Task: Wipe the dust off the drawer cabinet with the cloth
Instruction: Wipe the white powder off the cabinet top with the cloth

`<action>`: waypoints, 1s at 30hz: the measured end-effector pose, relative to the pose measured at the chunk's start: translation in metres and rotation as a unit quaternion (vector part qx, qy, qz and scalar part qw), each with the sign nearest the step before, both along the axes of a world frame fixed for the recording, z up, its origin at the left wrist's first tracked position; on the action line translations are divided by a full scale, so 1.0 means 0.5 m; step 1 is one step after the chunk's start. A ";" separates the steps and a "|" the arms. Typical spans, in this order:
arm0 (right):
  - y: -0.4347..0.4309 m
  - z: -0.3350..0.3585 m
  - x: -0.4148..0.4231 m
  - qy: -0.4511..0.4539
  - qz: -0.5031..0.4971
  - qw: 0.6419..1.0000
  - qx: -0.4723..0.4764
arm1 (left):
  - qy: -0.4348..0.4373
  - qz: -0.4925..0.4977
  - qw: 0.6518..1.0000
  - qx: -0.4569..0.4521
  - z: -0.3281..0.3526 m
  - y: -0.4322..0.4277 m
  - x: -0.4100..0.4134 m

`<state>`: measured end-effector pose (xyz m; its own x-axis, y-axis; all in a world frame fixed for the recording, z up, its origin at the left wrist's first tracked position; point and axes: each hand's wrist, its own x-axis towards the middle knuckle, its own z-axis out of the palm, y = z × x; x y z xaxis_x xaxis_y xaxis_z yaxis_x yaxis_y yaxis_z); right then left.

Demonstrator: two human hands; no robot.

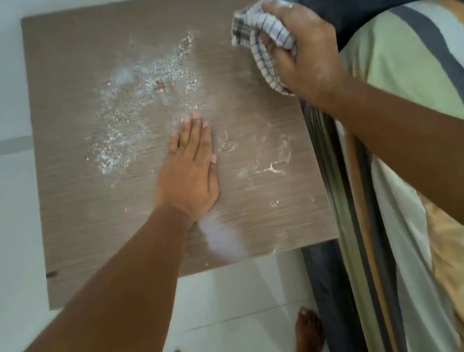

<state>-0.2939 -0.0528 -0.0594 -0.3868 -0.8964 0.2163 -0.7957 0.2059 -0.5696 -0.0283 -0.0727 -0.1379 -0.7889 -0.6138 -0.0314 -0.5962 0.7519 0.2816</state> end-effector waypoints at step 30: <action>-0.080 -0.116 -0.009 0.050 0.089 0.983 0.153 | 0.016 0.005 1.000 -0.017 -0.008 -0.001 0.001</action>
<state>-0.2985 -0.0928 -0.1174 -0.2086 -0.9770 -0.0453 -0.8832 0.2081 -0.4203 -0.0280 -0.0734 -0.1420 -0.7835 -0.6212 0.0156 -0.5940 0.7560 0.2750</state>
